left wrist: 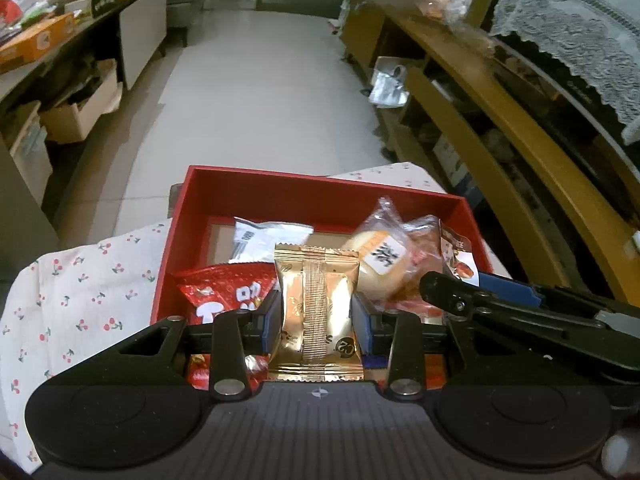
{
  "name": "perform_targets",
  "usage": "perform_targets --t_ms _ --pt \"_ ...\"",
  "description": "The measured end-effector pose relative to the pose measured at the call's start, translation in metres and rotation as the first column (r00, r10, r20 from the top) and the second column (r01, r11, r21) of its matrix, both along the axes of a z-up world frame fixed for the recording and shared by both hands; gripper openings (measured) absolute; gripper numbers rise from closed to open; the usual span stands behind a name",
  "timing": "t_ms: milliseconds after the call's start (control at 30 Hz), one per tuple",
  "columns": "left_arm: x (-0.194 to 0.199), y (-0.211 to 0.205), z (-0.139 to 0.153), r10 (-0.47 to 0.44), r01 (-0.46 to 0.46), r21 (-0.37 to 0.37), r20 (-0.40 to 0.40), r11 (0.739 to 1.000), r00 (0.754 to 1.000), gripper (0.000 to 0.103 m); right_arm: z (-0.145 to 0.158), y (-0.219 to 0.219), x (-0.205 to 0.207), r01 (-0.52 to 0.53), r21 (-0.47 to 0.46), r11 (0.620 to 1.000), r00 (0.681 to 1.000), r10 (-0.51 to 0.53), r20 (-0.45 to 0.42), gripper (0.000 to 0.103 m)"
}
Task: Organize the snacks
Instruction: 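Lift the gold pastry and white pouch and carry both over the red box, then lower both packs into the red box and open both grippers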
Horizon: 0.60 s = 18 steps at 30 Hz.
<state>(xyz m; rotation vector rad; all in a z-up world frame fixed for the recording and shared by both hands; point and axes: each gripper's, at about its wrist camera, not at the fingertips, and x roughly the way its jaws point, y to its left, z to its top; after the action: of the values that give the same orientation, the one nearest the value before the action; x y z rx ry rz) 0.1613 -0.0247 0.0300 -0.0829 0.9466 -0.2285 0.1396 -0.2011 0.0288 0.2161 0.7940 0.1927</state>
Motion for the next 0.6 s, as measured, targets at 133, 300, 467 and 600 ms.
perform_targets --t_ms 133,300,467,600 --pt "0.006 0.002 -0.008 0.013 -0.013 0.013 -0.018 1.000 1.000 0.045 -0.009 0.004 0.010 -0.004 -0.012 1.000 1.000 0.004 -0.017 0.061" --pt "0.008 0.003 -0.014 0.022 -0.021 0.039 -0.026 0.999 0.999 0.045 -0.015 0.009 0.016 -0.009 -0.031 0.999 1.000 0.008 -0.025 0.061" --pt "0.010 0.002 -0.020 0.026 -0.024 0.060 -0.034 0.998 0.999 0.045 -0.021 0.011 0.019 -0.008 -0.048 0.999 0.999 0.006 -0.032 0.062" --pt "0.009 0.000 -0.021 0.020 -0.018 0.071 -0.033 0.997 0.999 0.045 -0.025 0.014 0.021 -0.001 -0.068 0.998 0.999 -0.002 -0.038 0.063"
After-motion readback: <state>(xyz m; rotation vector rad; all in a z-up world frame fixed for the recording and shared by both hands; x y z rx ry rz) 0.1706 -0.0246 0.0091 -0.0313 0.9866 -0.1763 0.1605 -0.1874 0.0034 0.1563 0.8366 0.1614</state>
